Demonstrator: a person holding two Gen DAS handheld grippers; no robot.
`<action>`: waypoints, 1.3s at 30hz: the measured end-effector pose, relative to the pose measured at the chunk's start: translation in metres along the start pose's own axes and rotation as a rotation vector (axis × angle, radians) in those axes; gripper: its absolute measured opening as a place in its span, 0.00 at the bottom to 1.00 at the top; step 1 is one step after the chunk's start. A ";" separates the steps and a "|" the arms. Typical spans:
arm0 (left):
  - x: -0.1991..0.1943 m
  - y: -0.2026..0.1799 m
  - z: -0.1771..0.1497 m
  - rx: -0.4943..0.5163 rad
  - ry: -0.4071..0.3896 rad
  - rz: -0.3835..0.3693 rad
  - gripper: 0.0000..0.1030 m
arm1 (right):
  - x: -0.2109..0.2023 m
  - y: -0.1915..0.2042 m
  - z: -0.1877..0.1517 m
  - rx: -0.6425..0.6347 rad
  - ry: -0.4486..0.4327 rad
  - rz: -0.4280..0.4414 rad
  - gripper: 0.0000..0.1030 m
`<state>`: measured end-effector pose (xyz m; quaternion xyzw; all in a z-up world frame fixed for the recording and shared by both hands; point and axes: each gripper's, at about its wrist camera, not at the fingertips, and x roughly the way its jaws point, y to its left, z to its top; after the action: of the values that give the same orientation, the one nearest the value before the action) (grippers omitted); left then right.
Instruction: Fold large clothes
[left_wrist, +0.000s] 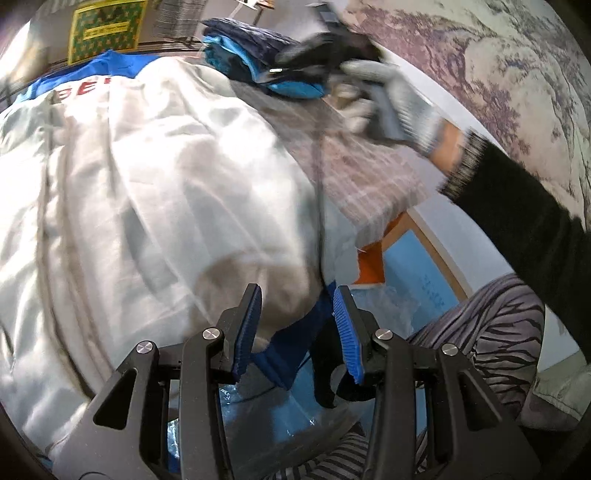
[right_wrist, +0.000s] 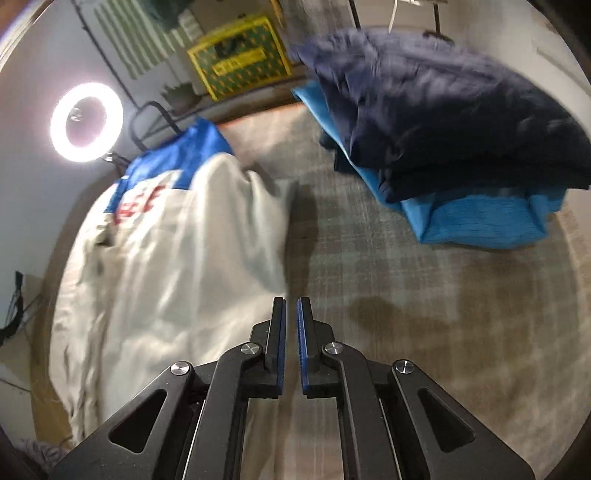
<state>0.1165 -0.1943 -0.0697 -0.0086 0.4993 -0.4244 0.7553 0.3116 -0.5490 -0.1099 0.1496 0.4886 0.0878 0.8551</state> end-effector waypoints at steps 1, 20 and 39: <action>-0.003 0.002 0.000 -0.015 -0.008 0.002 0.40 | -0.014 0.003 -0.007 -0.008 -0.008 0.026 0.05; 0.017 0.056 -0.031 -0.371 0.024 -0.103 0.43 | -0.035 0.048 -0.199 -0.104 0.153 0.156 0.48; 0.035 0.023 -0.028 -0.317 -0.031 -0.093 0.04 | -0.051 0.006 -0.189 0.037 0.097 0.144 0.01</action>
<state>0.1148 -0.1908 -0.1205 -0.1573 0.5471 -0.3747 0.7318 0.1224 -0.5263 -0.1567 0.1957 0.5188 0.1471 0.8191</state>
